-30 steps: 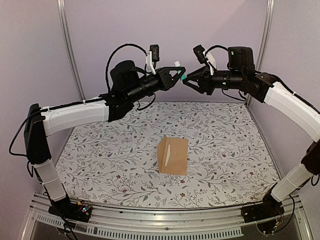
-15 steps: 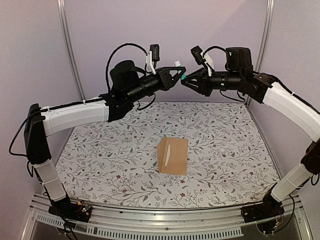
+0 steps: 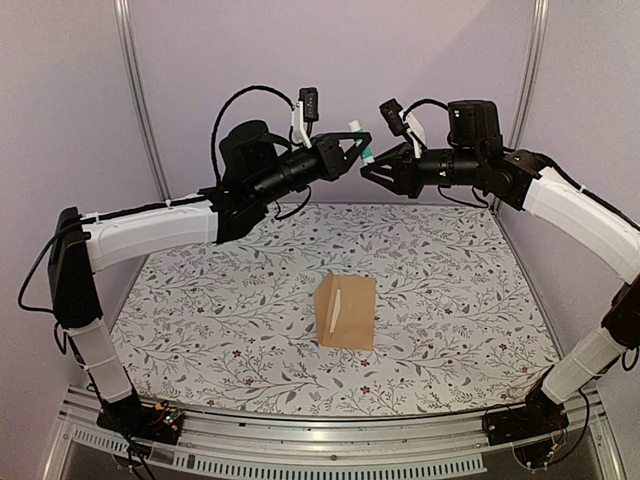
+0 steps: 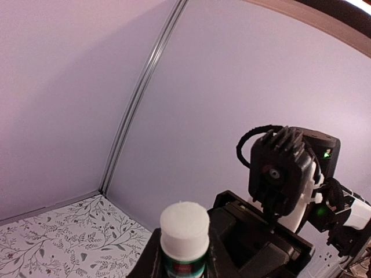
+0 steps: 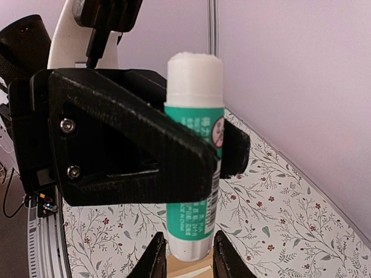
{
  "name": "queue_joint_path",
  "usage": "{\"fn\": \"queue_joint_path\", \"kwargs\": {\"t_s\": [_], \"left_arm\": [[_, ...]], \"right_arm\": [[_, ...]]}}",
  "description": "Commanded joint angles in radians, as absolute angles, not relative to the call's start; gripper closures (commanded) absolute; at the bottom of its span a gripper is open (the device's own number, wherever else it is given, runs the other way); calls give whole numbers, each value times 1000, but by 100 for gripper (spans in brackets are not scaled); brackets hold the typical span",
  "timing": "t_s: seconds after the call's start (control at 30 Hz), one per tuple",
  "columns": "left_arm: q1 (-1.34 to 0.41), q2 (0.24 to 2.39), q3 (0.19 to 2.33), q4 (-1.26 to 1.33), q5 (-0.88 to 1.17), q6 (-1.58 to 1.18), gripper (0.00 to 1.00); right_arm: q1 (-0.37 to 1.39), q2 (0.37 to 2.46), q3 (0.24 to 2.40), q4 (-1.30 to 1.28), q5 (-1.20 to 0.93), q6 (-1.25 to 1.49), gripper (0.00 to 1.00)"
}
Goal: Place the letter into the envelope and seal it
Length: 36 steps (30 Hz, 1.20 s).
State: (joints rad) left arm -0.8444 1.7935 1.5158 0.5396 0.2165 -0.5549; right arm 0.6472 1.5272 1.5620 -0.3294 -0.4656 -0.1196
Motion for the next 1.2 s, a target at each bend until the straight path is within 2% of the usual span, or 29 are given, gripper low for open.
{"fn": "queue_joint_path", "kwargs": {"t_s": [0.0,0.3,0.4,0.53,0.73,0.77,0.83,0.9,1.0,1.1,1.17], "left_arm": [[-849,1793,1524,571,210,-542,100],[-848,1807,1523,554,236,-571,100],[-847,1809,1525,551,235,-571,100],[-845,1812,1530,550,234,-569,100],[-841,1829,1540,530,241,-586,100],[-841,1830,1541,529,241,-587,100],[-841,1829,1542,530,235,-582,100],[-840,1825,1543,536,233,-577,100],[-838,1823,1545,546,232,-572,100],[-838,1821,1542,556,230,-574,100],[-839,1817,1538,567,226,-574,100]], "right_arm": [[652,1529,1554,-331,-471,-113,73],[652,1535,1589,-319,-473,-128,73],[652,1537,1591,-322,-479,-132,78],[652,1537,1589,-323,-493,-130,90],[635,1532,1602,-304,-637,-115,92],[628,1532,1604,-299,-674,-105,91],[627,1530,1601,-301,-681,-95,82],[627,1524,1591,-315,-628,-107,74],[627,1518,1575,-327,-520,-127,69],[626,1519,1573,-331,-473,-132,67],[626,1522,1572,-331,-464,-132,69]]}}
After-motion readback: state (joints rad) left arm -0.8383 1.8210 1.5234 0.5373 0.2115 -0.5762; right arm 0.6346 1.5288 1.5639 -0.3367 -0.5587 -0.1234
